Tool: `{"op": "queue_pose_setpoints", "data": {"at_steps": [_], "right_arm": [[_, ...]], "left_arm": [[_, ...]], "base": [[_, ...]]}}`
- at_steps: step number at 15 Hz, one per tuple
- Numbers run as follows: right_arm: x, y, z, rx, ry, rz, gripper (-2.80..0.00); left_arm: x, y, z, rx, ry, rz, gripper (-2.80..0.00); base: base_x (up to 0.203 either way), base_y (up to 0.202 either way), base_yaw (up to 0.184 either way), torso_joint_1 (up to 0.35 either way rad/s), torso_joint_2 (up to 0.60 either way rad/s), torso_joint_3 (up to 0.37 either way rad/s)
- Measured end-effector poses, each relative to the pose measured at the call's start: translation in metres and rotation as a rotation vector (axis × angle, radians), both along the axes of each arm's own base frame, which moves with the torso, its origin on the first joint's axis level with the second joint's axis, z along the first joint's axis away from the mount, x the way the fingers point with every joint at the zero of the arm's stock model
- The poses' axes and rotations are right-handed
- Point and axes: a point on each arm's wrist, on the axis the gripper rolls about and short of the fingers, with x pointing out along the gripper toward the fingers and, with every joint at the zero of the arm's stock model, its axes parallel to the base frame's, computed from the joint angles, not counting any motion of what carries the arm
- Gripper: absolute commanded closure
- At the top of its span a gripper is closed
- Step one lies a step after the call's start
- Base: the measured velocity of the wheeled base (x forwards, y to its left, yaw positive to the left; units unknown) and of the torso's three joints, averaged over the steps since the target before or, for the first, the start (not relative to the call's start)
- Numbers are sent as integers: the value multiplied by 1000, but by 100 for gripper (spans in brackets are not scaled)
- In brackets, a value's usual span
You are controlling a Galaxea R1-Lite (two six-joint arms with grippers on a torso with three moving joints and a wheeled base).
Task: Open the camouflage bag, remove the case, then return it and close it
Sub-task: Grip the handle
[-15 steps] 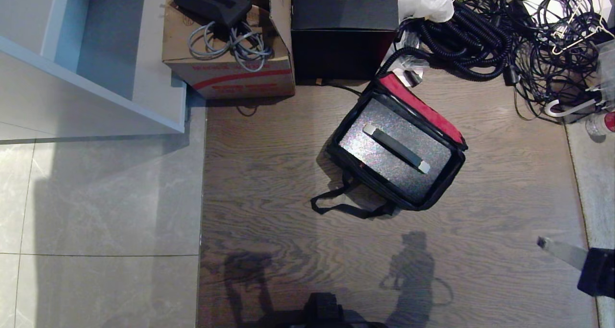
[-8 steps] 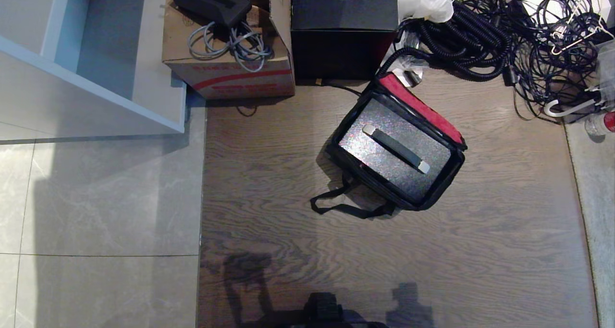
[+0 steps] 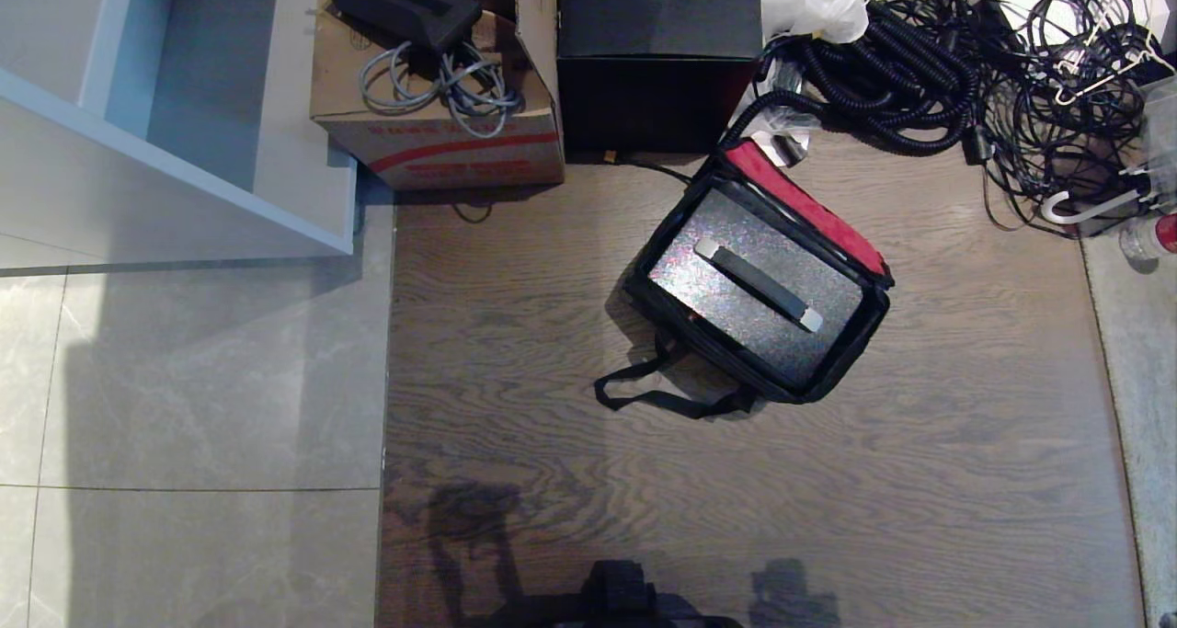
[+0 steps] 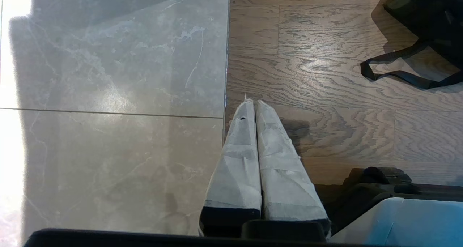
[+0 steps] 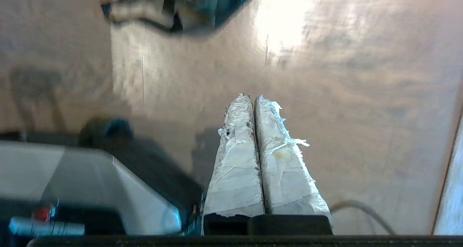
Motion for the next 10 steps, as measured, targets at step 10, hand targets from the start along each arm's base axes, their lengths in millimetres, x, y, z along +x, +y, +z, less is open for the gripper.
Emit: {"op": "queue_pose_setpoints", "data": {"at_steps": [10], "right_arm": [[-25, 0, -5, 33, -248, -67, 0]], "left_arm": [[0, 0, 0, 0, 0, 0, 0]], "base": [[0, 0, 0, 0, 0, 0]]}}
